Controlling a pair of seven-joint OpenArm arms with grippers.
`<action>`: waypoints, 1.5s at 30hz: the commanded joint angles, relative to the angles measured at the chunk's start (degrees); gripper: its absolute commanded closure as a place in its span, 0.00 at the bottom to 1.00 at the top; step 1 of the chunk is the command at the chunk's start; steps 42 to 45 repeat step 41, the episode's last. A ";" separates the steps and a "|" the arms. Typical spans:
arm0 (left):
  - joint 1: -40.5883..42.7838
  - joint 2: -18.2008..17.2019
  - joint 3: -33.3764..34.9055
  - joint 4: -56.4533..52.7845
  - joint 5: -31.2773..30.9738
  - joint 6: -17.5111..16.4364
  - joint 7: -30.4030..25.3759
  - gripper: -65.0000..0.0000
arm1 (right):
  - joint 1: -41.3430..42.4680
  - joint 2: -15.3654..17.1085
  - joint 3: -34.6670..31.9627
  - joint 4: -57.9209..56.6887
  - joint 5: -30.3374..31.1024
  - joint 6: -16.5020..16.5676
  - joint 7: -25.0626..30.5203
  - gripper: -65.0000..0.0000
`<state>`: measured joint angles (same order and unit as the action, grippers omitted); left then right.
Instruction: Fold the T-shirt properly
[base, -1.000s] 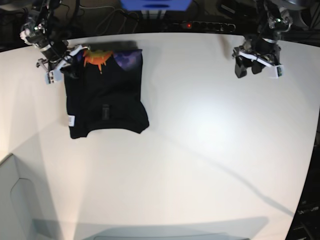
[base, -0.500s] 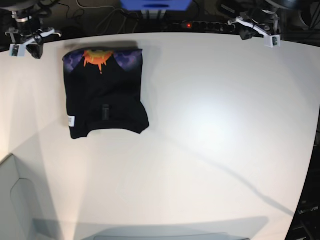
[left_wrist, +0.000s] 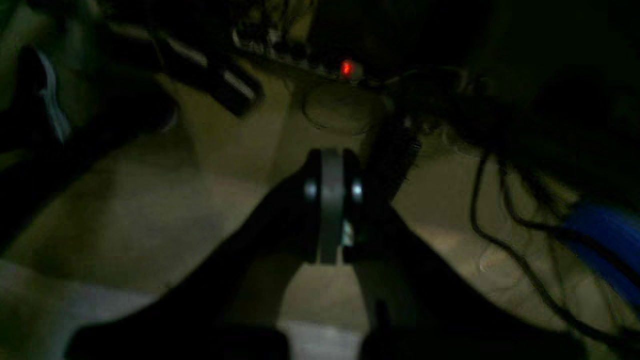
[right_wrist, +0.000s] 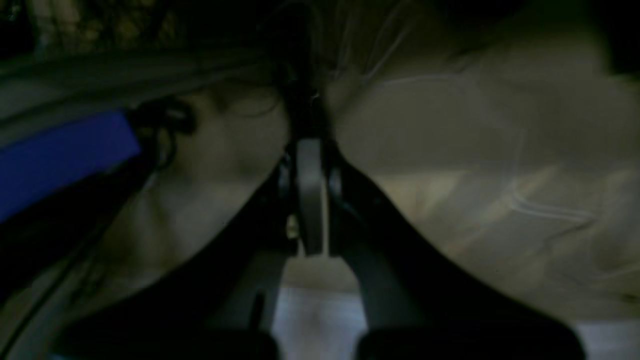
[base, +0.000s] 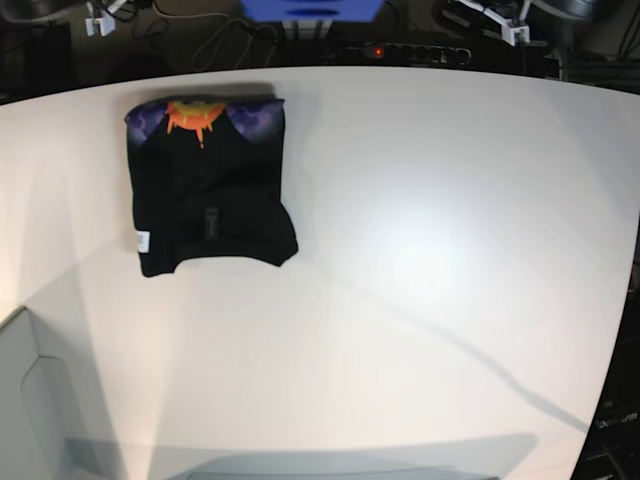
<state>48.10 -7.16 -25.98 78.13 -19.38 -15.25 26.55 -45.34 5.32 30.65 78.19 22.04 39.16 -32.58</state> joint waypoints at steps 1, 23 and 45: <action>-1.46 -0.80 1.32 -3.53 0.69 -0.01 -3.03 1.00 | 0.81 1.05 -1.42 -3.25 -0.72 0.84 1.33 1.00; -36.36 -2.29 27.52 -62.61 6.76 0.43 -28.96 1.00 | 32.99 -2.11 -8.63 -67.51 -38.44 -40.87 54.95 1.00; -36.54 0.87 28.48 -62.61 7.29 0.43 -28.87 1.00 | 36.51 -4.05 -17.51 -72.79 -39.41 -53.27 53.81 1.00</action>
